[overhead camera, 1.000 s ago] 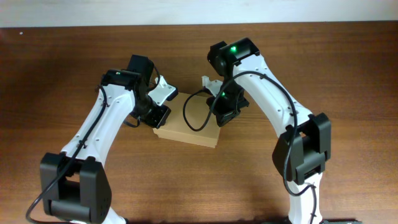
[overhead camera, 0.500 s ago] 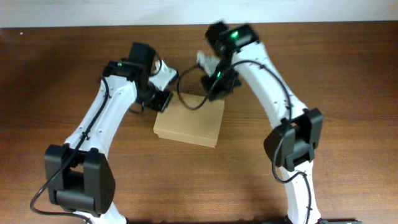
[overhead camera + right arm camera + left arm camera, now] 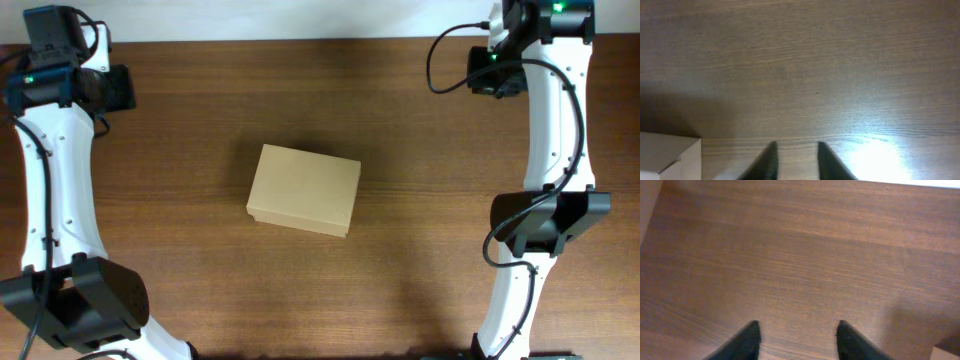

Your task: Pack container

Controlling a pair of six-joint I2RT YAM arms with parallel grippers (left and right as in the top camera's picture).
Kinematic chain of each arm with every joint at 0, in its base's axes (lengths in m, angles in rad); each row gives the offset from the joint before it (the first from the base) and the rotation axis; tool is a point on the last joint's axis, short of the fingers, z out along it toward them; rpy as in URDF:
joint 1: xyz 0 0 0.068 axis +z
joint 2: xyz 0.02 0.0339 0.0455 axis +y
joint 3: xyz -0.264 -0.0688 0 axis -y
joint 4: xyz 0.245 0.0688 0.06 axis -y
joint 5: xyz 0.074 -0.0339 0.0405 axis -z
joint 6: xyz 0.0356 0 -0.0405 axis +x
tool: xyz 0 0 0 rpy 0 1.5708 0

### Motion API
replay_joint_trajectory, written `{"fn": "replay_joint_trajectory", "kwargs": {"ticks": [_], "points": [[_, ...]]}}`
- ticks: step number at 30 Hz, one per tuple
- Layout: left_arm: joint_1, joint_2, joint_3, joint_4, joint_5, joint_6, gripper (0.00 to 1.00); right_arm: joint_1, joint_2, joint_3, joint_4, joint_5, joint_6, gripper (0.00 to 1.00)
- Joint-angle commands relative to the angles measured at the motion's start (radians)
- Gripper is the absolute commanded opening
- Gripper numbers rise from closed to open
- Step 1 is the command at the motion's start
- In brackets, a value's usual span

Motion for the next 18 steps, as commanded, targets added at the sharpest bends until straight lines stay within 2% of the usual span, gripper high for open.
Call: {"fn": "replay_joint_trajectory", "kwargs": {"ticks": [1,6,9,18], "points": [[0.0,0.002,0.016,-0.002,0.045,-0.042,1.0,0.002,-0.01,0.015,-0.003,0.023,0.01,0.99],[0.0,0.002,0.016,0.002,0.045,-0.043,1.0,0.001,-0.01,0.015,-0.022,0.021,0.011,0.99],[0.0,0.002,0.016,0.002,0.045,-0.043,1.0,0.0,-0.01,0.015,-0.048,-0.061,0.01,1.0],[0.0,0.002,0.016,0.002,0.045,-0.043,1.0,0.013,-0.036,0.015,-0.049,-0.051,0.009,0.99]]}}
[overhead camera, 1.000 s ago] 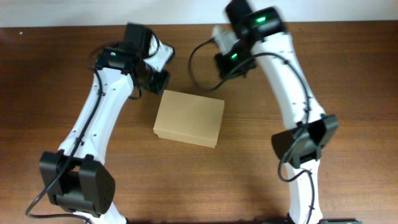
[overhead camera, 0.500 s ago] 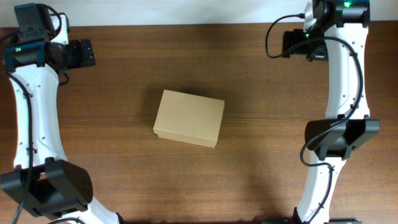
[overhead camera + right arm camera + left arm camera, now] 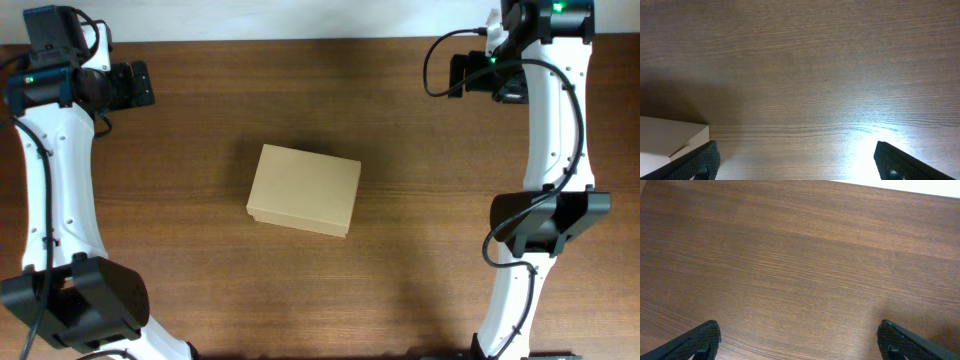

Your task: Pack container

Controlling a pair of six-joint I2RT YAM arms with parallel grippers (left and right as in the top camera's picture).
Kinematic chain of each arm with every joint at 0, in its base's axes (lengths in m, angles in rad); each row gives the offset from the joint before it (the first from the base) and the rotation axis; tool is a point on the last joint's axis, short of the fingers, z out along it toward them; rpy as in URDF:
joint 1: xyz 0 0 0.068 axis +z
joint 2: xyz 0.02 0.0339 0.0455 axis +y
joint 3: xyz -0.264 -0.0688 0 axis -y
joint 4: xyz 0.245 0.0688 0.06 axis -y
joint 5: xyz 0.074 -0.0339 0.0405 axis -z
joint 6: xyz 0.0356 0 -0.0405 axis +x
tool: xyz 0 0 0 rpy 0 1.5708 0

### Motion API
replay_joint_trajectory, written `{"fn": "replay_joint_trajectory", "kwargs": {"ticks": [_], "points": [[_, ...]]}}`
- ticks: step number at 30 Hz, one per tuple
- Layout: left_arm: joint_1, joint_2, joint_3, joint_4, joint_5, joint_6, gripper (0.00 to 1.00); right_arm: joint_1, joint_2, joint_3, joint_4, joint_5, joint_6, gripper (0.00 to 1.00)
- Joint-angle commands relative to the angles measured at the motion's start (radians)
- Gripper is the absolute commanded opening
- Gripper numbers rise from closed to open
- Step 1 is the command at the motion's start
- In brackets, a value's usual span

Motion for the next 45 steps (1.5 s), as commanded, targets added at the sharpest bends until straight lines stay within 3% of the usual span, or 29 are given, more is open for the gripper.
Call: {"fn": "replay_joint_trajectory", "kwargs": {"ticks": [1,4,8,11,19,23,27,31,45], "points": [[0.001,0.002,0.016,0.002,0.012,-0.013,1.0,0.026,-0.074,0.014,0.007,0.02,0.007,0.99],[0.001,0.002,0.016,0.002,0.012,-0.013,1.0,0.085,-0.243,-0.049,0.166,0.043,0.008,0.99],[0.001,0.002,0.016,0.002,0.012,-0.013,0.99,0.163,-0.579,-0.388,0.567,0.043,0.008,0.99],[0.001,0.002,0.016,0.002,0.012,-0.013,1.0,0.176,-0.925,-0.806,0.855,0.04,0.008,0.99],[0.001,0.002,0.016,0.002,0.012,-0.013,1.0,0.075,-1.874,-1.983,1.347,0.094,0.005,0.99],[0.001,0.002,0.016,0.002,0.012,-0.013,0.99,0.042,-2.149,-2.31,1.45,0.162,0.005,0.99],[0.001,0.002,0.016,0.002,0.012,-0.013,1.0,0.042,-2.291,-2.496,1.464,0.205,0.005,0.99],[0.001,0.002,0.016,0.002,0.012,-0.013,1.0,0.042,-2.298,-2.571,1.472,0.204,0.005,0.99],[0.001,0.002,0.014,0.002,0.012,-0.013,1.0,0.043,-2.298,-2.573,1.482,0.204,0.005,0.99]]}}
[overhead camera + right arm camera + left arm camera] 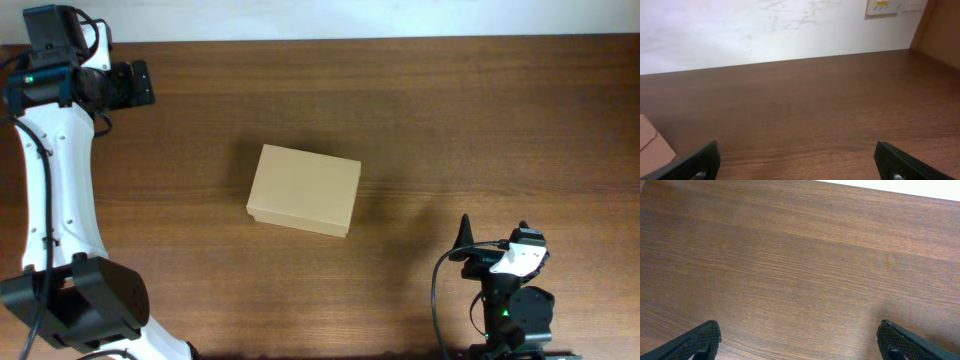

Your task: Pack container

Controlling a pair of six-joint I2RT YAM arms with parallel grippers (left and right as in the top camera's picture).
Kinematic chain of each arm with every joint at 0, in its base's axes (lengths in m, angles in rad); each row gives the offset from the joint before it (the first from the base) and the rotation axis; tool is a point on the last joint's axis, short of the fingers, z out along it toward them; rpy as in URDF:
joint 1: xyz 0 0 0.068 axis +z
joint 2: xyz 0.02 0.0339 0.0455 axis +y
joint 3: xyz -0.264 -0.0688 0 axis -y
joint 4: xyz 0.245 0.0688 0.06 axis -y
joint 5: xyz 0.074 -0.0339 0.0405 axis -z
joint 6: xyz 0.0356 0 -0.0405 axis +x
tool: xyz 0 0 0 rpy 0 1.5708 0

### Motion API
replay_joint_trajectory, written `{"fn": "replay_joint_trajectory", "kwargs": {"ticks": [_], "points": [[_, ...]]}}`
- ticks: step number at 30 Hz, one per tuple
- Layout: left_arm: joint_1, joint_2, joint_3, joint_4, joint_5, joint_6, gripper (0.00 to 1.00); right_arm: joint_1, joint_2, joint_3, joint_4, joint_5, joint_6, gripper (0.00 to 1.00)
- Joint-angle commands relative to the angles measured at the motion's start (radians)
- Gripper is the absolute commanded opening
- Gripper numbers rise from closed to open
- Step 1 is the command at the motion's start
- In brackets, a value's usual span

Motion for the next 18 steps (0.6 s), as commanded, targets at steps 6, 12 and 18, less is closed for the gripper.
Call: {"fn": "replay_joint_trajectory", "kwargs": {"ticks": [6,12,18], "points": [[-0.135,-0.407,-0.244,0.002,0.005,-0.01,1.0,-0.008,-0.013,-0.014,0.005,0.019,0.005,0.99],[-0.309,-1.134,-0.993,0.348,0.065,0.066,1.0,-0.008,-0.013,-0.014,0.005,0.019,0.005,0.99],[-0.308,-1.674,-1.627,0.907,0.192,0.058,0.99,-0.008,-0.013,-0.014,0.005,0.019,0.005,0.99]]}}
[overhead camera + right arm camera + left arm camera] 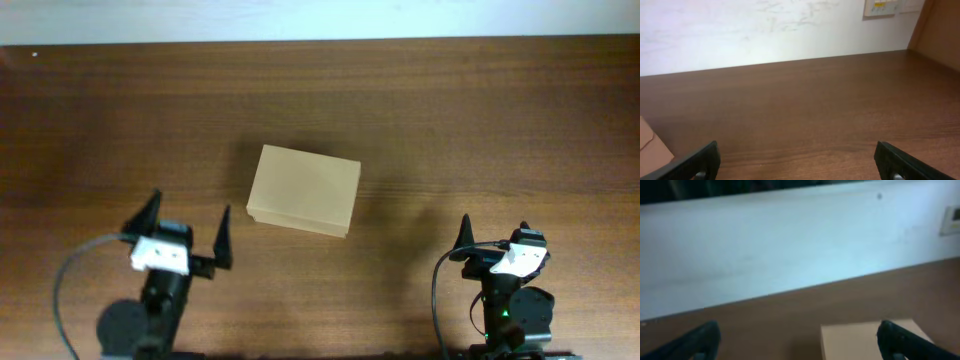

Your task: Pack container

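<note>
A closed tan cardboard box lies flat in the middle of the brown table. My left gripper sits low at the near left, open and empty, fingers pointing toward the far side. In the blurred left wrist view the box shows ahead and to the right, behind the right finger. My right gripper sits at the near right, open and empty. In the right wrist view only a corner of the box shows at the far left, beyond the open fingers.
A white wall runs along the table's far edge, with a wall plate at the upper right. A brown panel stands at the right end. Cables loop beside both arm bases.
My left arm was stretched to the far left corner, camera facing down at the wood. Now it is folded at the near left edge, looking across the table at the box. The right arm has not moved.
First both arms reached to the far corners with their fingers close together. Then both grippers stood wide open there. Later the right arm was folded at the near right edge, and now the left is folded at the near left. The box has stayed put.
</note>
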Controlling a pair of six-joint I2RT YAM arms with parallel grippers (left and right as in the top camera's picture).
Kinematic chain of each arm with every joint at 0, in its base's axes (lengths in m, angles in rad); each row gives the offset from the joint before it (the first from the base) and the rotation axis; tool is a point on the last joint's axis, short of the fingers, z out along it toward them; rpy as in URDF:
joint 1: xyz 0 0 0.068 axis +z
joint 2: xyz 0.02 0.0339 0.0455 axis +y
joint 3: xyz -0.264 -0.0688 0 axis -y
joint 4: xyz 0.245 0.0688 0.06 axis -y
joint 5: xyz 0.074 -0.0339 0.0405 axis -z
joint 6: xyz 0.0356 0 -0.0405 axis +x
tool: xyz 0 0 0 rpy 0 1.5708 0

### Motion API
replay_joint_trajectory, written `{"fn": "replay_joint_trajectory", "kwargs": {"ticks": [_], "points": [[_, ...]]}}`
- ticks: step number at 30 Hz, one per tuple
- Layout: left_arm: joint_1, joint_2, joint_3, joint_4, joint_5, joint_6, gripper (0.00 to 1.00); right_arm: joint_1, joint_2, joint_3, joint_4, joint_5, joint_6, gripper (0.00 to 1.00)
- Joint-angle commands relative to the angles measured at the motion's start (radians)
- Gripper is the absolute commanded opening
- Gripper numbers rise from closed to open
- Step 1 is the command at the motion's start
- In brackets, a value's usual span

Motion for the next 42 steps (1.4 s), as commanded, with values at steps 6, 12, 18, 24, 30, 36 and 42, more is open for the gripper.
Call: {"fn": "replay_joint_trajectory", "kwargs": {"ticks": [6,12,18,24,30,36,42], "points": [[0.048,-0.212,-0.241,0.039,0.05,0.013,1.0,-0.007,-0.008,-0.01,0.001,0.011,0.005,0.99],[0.111,-0.212,-0.285,-0.072,0.05,0.013,0.99,-0.007,-0.008,-0.01,0.001,0.011,0.005,0.99],[0.111,-0.212,-0.3,-0.063,0.047,0.013,1.0,-0.007,-0.008,-0.01,0.001,0.011,0.005,0.99],[0.111,-0.212,-0.3,-0.063,0.047,0.013,1.0,-0.007,-0.008,-0.01,0.001,0.011,0.005,0.99],[0.111,-0.212,-0.3,-0.063,0.047,0.013,1.0,-0.007,-0.008,-0.01,0.001,0.011,0.005,0.99],[0.111,-0.212,-0.3,-0.063,0.047,0.013,1.0,-0.007,-0.008,-0.01,0.001,0.011,0.005,0.99],[0.111,-0.212,-0.3,-0.063,0.047,0.013,1.0,-0.007,-0.008,-0.01,0.001,0.011,0.005,0.99]]}}
